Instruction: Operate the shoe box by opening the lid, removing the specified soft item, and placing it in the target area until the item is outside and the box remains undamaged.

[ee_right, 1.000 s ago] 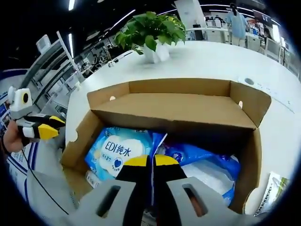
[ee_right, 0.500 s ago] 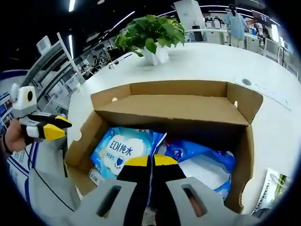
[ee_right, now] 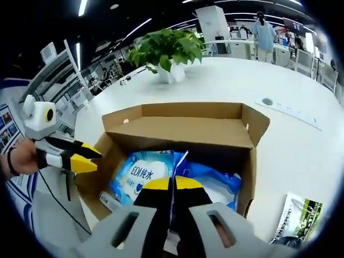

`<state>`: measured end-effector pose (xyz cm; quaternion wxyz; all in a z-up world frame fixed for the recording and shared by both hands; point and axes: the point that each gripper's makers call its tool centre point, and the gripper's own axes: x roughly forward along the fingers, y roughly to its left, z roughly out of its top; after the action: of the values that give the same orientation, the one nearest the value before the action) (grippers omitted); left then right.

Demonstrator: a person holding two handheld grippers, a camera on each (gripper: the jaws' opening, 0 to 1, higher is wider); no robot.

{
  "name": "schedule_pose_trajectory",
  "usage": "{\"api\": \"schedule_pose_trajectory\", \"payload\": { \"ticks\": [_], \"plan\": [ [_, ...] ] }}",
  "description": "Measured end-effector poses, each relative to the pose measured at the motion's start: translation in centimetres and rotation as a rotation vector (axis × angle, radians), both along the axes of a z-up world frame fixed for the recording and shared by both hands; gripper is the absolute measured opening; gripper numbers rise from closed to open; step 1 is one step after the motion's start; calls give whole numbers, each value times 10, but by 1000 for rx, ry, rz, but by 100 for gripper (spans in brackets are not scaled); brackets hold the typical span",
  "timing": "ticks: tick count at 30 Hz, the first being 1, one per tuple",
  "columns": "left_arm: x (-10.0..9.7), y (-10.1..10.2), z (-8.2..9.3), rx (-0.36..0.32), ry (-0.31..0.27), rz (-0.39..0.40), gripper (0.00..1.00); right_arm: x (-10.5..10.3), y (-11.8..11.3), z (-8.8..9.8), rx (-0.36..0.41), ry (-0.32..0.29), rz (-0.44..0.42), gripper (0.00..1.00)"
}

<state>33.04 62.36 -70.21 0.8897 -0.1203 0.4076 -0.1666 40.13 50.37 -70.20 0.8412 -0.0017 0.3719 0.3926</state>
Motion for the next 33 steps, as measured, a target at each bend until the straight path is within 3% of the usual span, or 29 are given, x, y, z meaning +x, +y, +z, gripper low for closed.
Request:
{"api": "schedule_pose_trajectory", "payload": {
  "ticks": [4, 5, 8, 9, 12, 15, 17, 20, 22, 26, 28, 33],
  "plan": [
    [0, -4, -15, 20, 53, -8, 24, 2, -6, 3, -3, -11, -6, 0],
    [2, 0, -14, 60, 47, -8, 23, 2, -7, 3, -3, -10, -9, 0],
    [2, 3, -16, 102, 72, -22, 24, 2, -10, 3, -1, -9, -15, 0],
    [5, 2, -14, 116, 58, -35, 24, 2, -10, 3, 0, -8, -17, 0],
    [6, -7, -14, 103, 72, -58, 24, 2, -13, 2, 2, -6, -29, 0],
    [8, -5, -18, 162, 94, -86, 24, 2, -15, 1, 4, 1, -36, 0],
    [10, -12, -18, 131, 96, -90, 24, 2, -16, 0, 6, 3, -39, 0],
    [13, -17, -23, 139, 116, -103, 24, 1, -17, 0, 10, 8, -44, 0],
    [8, -21, -34, 122, 185, -104, 25, 1, -19, -1, 12, 11, -47, 0],
    [11, -22, -44, 136, 209, -90, 26, 1, -21, -2, 16, 15, -52, 0],
    [8, -24, -51, 140, 248, -93, 26, 1, -24, -4, 21, 20, -57, 0],
    [9, -31, -56, 18, 280, -18, 18, -1, -26, -7, 34, 29, -68, 0]
  ]
}}
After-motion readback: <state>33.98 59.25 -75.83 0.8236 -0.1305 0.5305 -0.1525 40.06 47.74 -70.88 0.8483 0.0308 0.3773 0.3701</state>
